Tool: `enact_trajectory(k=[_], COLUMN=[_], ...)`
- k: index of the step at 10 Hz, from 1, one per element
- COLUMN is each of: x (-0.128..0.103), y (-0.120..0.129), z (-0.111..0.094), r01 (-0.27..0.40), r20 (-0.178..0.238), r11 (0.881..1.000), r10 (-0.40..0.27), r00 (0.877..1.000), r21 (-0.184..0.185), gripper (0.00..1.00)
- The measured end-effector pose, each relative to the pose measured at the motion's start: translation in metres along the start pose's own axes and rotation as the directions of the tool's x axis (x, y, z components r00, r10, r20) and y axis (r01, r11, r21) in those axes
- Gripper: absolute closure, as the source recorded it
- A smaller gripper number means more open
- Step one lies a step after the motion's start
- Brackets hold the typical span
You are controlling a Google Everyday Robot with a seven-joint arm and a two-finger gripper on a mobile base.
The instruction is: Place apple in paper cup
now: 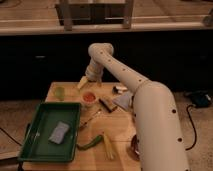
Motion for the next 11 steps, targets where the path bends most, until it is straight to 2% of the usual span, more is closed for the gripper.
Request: enact_trajectory(k=[5, 11], x=[0.0035, 0.0031], y=[-0.0032, -0.0027], z=[0.0038, 0.0036], r01=[-0.003, -0.004], r20=[0.015, 0.016], r11=[1.0, 1.0], r10=[0.004, 0.004], r00=[1.0, 1.0], r21=[-0.025, -0.026], gripper=[0.2, 0.2])
